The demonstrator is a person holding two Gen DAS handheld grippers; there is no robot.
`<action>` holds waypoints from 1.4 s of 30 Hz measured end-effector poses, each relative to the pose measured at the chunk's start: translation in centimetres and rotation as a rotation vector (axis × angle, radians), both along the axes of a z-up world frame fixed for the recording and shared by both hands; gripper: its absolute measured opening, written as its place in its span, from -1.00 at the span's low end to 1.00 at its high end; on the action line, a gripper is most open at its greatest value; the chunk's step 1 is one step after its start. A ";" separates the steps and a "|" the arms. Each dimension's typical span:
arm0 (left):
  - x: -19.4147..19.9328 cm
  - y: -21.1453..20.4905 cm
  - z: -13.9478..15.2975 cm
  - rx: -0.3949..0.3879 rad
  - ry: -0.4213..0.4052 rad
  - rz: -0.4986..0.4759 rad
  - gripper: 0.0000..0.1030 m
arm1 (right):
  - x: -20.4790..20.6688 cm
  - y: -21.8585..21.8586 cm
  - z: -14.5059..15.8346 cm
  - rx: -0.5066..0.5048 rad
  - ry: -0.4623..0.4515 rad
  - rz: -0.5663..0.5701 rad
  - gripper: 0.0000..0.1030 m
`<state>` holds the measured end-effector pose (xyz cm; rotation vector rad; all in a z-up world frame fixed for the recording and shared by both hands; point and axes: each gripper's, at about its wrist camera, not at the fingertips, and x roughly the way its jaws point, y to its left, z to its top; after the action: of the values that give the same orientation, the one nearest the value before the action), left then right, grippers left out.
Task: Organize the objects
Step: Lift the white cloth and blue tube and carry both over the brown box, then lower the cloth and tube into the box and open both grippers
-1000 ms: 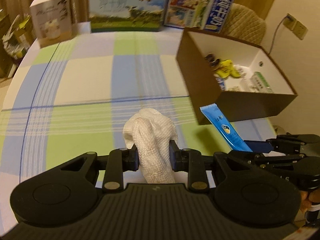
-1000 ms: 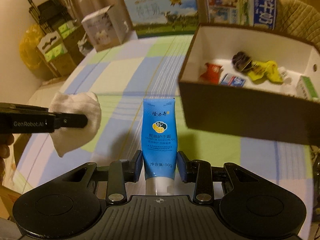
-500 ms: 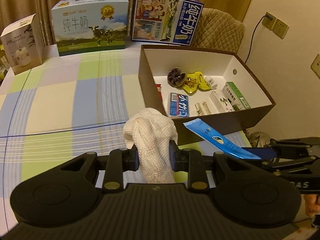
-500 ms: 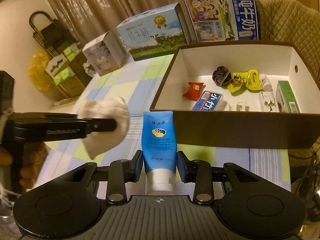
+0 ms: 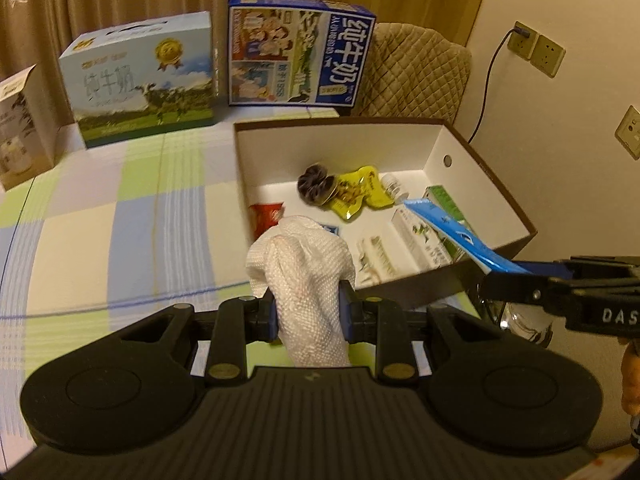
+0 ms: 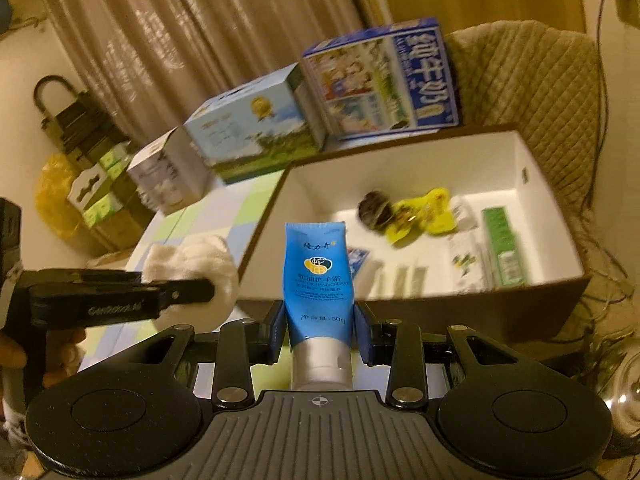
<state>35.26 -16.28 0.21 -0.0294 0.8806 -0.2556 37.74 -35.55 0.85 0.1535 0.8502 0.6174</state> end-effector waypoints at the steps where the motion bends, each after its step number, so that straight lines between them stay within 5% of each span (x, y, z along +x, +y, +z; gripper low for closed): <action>1: 0.4 -0.4 0.0 0.001 -0.003 -0.003 -0.55 | 0.6 -0.2 0.1 -0.003 -0.006 -0.012 -0.36; 12: 6.0 -4.6 -0.2 0.028 -0.016 -0.037 -0.55 | 7.7 -1.2 -0.7 -0.035 -0.025 -0.102 -0.36; 39: 16.8 -8.8 -6.6 0.048 0.130 -0.055 -0.54 | 17.0 -0.4 -7.7 -0.086 0.143 -0.145 -0.36; 42: 17.6 -8.8 -6.6 0.052 0.118 -0.047 -0.32 | 17.4 -0.4 -7.8 -0.085 0.148 -0.154 -0.35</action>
<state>52.88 -25.07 -6.42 0.0247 1.0063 -0.2767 55.17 -35.90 -6.97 0.1873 0.9957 0.4288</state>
